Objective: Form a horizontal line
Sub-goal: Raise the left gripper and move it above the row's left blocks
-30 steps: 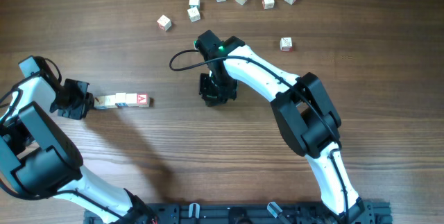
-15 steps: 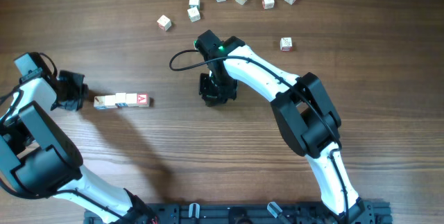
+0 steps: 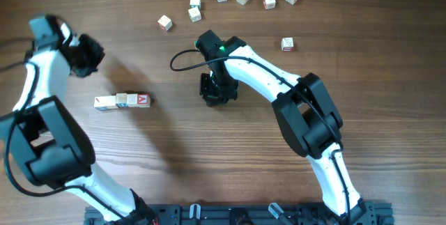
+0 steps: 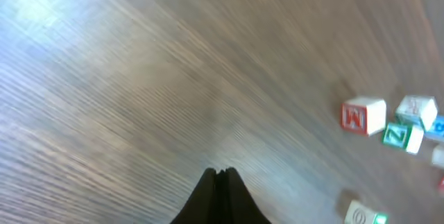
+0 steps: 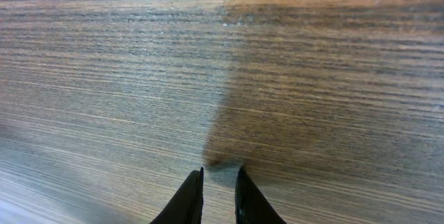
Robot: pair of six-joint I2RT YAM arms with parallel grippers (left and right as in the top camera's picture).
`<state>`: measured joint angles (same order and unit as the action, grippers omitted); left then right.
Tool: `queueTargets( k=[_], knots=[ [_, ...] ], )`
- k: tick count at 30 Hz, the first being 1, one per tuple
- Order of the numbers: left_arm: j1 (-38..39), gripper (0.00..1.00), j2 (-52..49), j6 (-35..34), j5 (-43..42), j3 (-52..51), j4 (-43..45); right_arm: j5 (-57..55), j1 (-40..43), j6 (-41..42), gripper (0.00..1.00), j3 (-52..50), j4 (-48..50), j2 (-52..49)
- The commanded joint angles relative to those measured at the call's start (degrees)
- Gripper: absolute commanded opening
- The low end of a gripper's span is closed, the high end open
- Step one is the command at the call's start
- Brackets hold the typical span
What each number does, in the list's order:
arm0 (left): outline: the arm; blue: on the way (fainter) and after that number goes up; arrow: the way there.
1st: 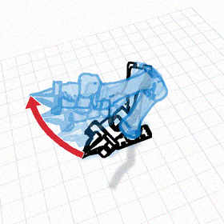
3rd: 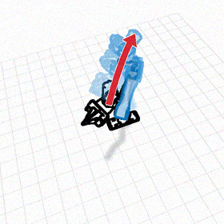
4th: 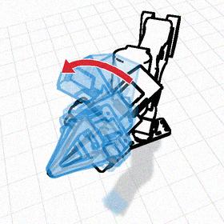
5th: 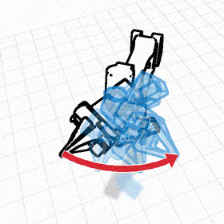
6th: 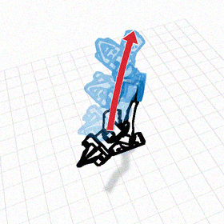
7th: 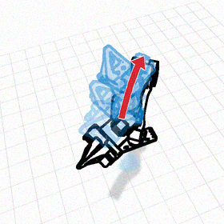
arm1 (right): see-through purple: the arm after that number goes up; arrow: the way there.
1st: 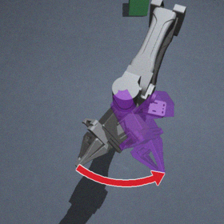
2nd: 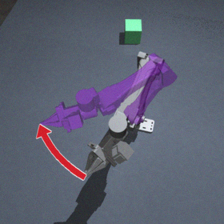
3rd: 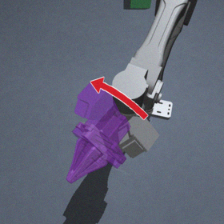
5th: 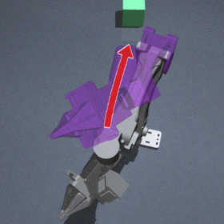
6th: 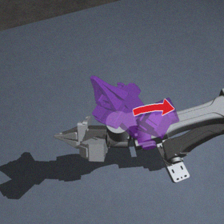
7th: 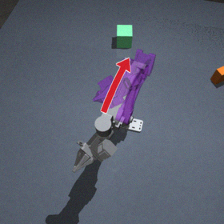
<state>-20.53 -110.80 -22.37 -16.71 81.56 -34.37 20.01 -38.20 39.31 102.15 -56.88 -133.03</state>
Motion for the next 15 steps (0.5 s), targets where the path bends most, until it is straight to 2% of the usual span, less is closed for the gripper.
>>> queueTargets(
  k=[1,6,15],
  knots=[
    [4.24,0.04,-0.22,9.68,7.63,4.31,-3.04,-7.06,0.13,-1.86,0.18,-1.68,0.85,-2.93],
    [8.70,0.04,-1.62,10.23,17.40,4.31,-6.67,-7.08,0.13,-1.84,0.18,-1.68,0.83,-2.93],
    [10.14,0.04,-4.35,9.29,17.66,4.26,-11.82,-7.06,0.13,-1.68,0.18,-1.68,0.90,-2.93]
  ],
)
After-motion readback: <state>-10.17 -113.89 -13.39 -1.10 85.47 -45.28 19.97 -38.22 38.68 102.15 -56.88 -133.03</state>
